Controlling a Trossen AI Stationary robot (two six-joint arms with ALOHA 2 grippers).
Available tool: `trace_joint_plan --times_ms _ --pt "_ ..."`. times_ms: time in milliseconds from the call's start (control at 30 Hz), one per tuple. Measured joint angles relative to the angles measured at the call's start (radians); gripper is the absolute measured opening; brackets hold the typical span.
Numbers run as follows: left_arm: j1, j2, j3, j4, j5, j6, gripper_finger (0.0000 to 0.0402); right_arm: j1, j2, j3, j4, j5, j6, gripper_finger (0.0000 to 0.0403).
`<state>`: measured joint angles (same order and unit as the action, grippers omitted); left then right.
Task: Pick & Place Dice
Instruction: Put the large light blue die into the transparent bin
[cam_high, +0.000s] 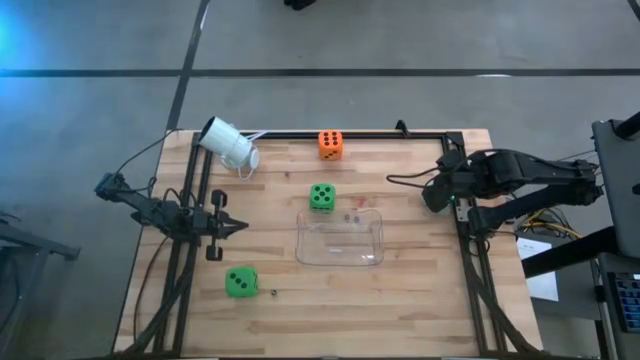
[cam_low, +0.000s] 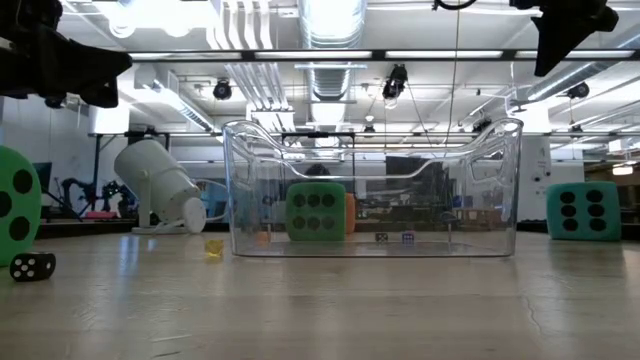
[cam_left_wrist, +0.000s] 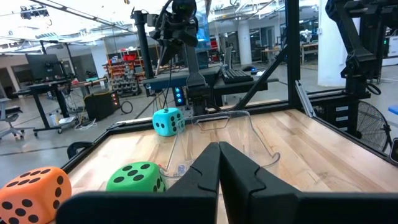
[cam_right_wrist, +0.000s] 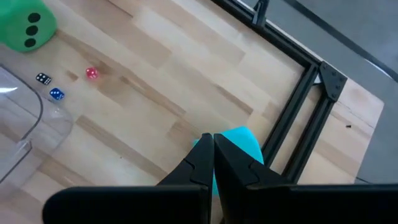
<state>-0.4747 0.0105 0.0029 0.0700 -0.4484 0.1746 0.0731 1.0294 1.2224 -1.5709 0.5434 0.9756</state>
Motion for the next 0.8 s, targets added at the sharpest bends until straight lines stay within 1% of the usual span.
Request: trace_joint_plan --times_ms 133,300,533,600,667,800 --pt "0.0 0.0 0.0 0.0 0.0 0.0 0.001 0.0 0.006 0.0 0.0 -0.007 0.0 0.0009" --pt "0.0 0.0 0.0 0.0 0.0 0.0 0.001 0.0 0.007 0.0 0.0 -0.078 -0.046 0.0009" --pt "0.0 0.0 0.0 0.0 0.0 0.0 0.001 0.0 0.019 -0.021 0.0 -0.074 -0.053 0.0012" --pt "0.0 0.0 0.0 0.0 0.0 0.0 0.001 0.0 0.03 -0.048 0.001 -0.076 -0.059 0.0024" --pt "0.0 0.0 0.0 0.0 0.0 0.0 0.001 0.0 0.04 -0.079 0.0 -0.075 -0.066 0.0043" --pt "0.0 0.0 0.0 0.0 0.0 0.0 0.001 -0.01 0.055 -0.135 0.0 -0.074 -0.106 0.0098"
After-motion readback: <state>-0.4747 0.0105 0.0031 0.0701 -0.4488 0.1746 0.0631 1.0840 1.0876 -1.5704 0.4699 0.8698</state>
